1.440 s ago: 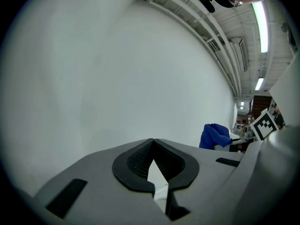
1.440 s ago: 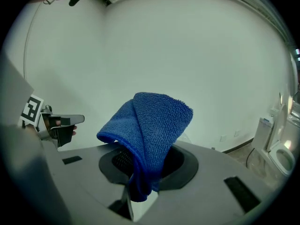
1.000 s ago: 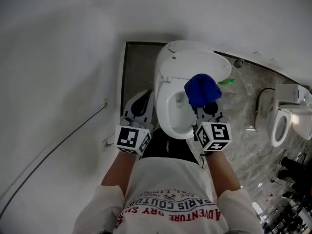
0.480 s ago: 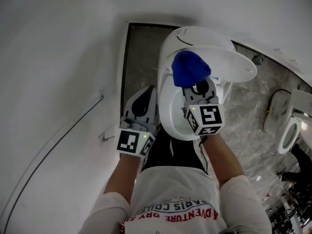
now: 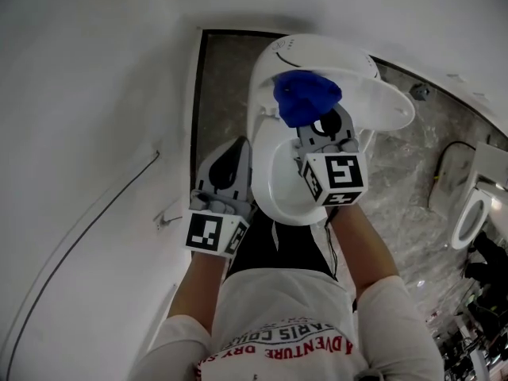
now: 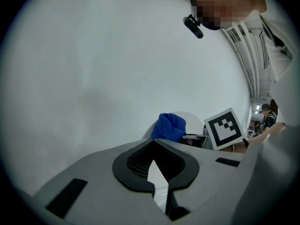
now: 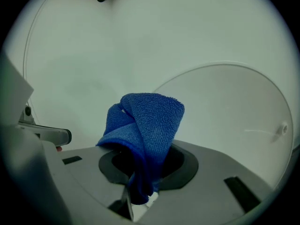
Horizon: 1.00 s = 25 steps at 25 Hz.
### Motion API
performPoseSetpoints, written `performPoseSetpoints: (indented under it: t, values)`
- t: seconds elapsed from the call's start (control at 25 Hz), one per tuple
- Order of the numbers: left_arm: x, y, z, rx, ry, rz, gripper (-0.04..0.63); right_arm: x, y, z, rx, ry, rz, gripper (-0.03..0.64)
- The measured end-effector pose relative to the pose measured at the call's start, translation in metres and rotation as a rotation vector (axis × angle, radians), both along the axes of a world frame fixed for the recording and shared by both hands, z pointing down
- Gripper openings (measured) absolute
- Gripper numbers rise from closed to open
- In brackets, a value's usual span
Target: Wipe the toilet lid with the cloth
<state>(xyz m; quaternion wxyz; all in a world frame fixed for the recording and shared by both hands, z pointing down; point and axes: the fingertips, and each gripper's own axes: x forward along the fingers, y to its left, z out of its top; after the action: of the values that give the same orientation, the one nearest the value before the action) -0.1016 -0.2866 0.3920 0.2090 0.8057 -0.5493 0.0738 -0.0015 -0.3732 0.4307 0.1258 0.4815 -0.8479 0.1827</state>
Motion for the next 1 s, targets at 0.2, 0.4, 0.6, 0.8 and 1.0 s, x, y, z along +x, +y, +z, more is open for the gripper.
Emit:
performPoseSetpoints:
  t: [0.2,0.4,0.6,0.8,1.0]
  values:
    - [0.026,-0.001,-0.003,-0.006,-0.002,0.027,0.006,0.037,-0.003,-0.006,-0.001,-0.001,0.055,0.087]
    - [0.056,0.002,-0.004,-0.014,-0.004,0.073,0.006,0.077,-0.002,-0.014,0.012,0.01,0.105,0.087]
    - [0.086,0.009,-0.003,-0.021,-0.007,0.116,0.006,0.125,0.003,-0.02,0.024,0.032,0.167,0.087]
    - [0.115,0.019,-0.012,-0.008,-0.004,0.139,0.006,0.171,0.015,-0.02,0.01,0.081,0.215,0.087]
    - [0.142,0.024,-0.017,-0.007,-0.011,0.181,0.006,0.213,0.025,-0.025,-0.002,0.096,0.266,0.087]
